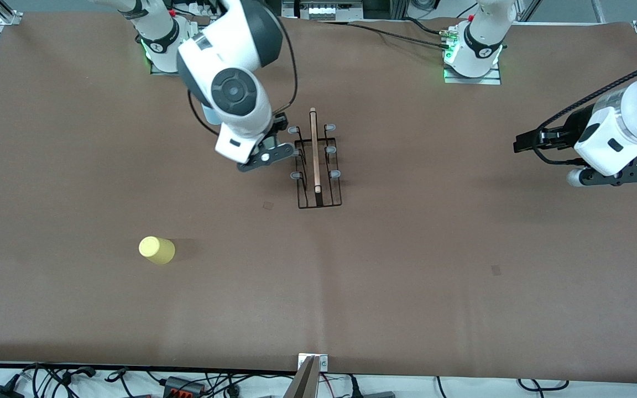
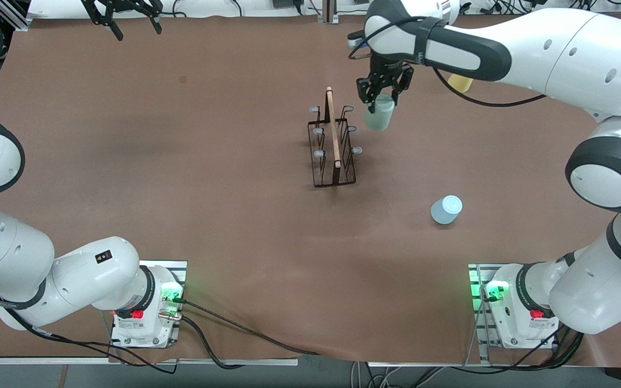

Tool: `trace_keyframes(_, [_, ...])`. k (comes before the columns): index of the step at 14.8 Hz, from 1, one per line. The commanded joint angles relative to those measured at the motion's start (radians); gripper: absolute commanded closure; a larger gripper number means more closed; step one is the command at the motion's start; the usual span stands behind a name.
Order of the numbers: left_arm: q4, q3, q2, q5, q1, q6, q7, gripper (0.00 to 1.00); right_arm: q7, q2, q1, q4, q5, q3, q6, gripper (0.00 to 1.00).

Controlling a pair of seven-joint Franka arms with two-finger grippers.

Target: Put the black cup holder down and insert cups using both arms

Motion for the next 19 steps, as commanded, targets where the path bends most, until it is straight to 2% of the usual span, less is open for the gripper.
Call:
trace_keyframes(1, [0.004, 0.054, -0.017, 0.083, -0.073, -0.003, 0.012, 0.00, 0.027, 0.017, 0.043, 0.017, 0.033, -0.007, 0.016, 0.86])
trace_keyframes(2, [0.004, 0.148, -0.023, 0.099, -0.154, -0.003, 0.016, 0.00, 0.027, 0.026, 0.044, 0.015, 0.035, -0.006, 0.025, 0.86])
trace_keyframes(4, [-0.010, 0.417, -0.050, 0.084, -0.374, -0.005, 0.021, 0.00, 0.027, 0.038, 0.069, 0.011, 0.035, -0.006, 0.041, 0.86])
trace_keyframes(5, [-0.045, 0.466, -0.078, 0.084, -0.423, 0.012, 0.021, 0.00, 0.033, 0.042, 0.086, 0.012, 0.035, -0.006, 0.041, 0.86])
trace_keyframes(9, [-0.195, 0.464, -0.191, 0.081, -0.429, 0.130, 0.021, 0.00, 0.079, 0.043, 0.094, -0.005, 0.032, -0.006, 0.012, 0.86])
trace_keyframes(14, [-0.240, 0.465, -0.218, 0.038, -0.397, 0.182, 0.018, 0.00, 0.084, 0.063, 0.106, 0.000, 0.022, -0.007, 0.027, 0.86])
trace_keyframes(19, [-0.240, 0.464, -0.221, -0.014, -0.380, 0.185, 0.006, 0.00, 0.084, 0.080, 0.107, -0.002, 0.018, -0.007, 0.047, 0.85])
